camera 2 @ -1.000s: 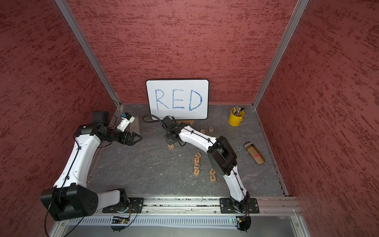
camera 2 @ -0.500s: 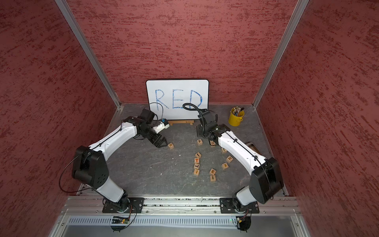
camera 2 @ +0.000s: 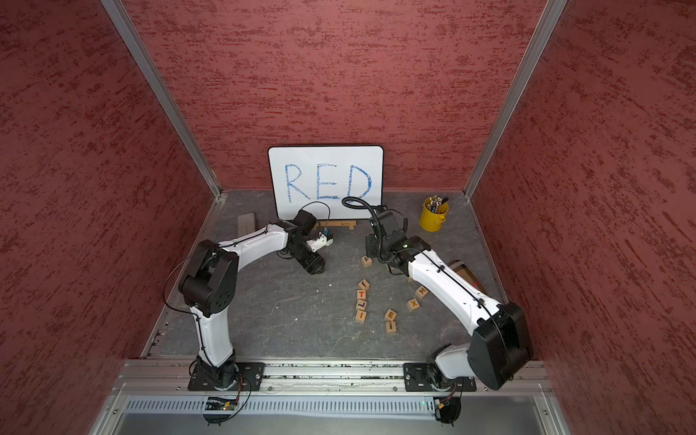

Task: Assemble the uppercase word "red" with letter blocks
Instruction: Pick up the letter block from the center of the board.

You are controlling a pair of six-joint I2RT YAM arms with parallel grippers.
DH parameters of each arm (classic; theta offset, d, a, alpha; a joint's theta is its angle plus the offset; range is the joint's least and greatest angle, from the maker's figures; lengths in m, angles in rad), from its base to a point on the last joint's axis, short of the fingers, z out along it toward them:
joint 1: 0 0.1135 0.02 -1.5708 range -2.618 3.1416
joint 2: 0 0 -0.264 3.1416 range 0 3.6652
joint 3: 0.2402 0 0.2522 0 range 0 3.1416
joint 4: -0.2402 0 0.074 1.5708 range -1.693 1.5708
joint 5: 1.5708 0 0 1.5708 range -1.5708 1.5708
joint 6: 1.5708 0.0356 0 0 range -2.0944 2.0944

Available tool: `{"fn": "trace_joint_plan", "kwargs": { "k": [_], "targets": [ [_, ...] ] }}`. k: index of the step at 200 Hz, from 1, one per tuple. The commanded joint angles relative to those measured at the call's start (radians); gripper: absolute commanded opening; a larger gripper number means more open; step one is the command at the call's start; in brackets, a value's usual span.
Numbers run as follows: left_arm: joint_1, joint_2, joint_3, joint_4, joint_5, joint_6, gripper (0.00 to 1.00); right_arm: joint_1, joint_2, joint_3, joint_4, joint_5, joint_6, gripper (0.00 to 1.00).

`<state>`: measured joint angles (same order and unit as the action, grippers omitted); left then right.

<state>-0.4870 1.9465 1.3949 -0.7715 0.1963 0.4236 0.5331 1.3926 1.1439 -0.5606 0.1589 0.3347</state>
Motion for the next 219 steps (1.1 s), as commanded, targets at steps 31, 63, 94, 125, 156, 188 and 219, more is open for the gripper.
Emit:
{"fn": "trace_joint_plan", "kwargs": {
  "k": [31,63,94,125,156,188,219],
  "targets": [
    [0.000,0.009,-0.007,0.014,-0.003,0.052,0.66,-0.014,0.017,0.001,0.037,0.009,-0.010,0.39],
    [0.000,0.007,-0.026,0.014,0.004,0.050,0.54,-0.016,0.009,-0.016,0.044,0.012,-0.011,0.39],
    [-0.001,0.011,-0.027,0.009,0.013,0.047,0.58,-0.021,0.003,-0.021,0.045,0.013,-0.014,0.39],
    [-0.001,0.021,-0.020,0.006,0.010,0.049,0.58,-0.026,0.006,-0.023,0.048,0.007,-0.016,0.39],
    [-0.002,0.032,-0.017,0.000,0.018,0.056,0.58,-0.027,0.006,-0.029,0.053,0.002,-0.012,0.39],
    [-0.001,0.040,-0.019,0.000,0.009,0.060,0.56,-0.029,-0.004,-0.032,0.053,0.008,-0.014,0.39],
    [-0.001,0.043,-0.027,0.011,0.000,0.047,0.54,-0.033,-0.006,-0.032,0.054,0.007,-0.016,0.39]
  ]
}}
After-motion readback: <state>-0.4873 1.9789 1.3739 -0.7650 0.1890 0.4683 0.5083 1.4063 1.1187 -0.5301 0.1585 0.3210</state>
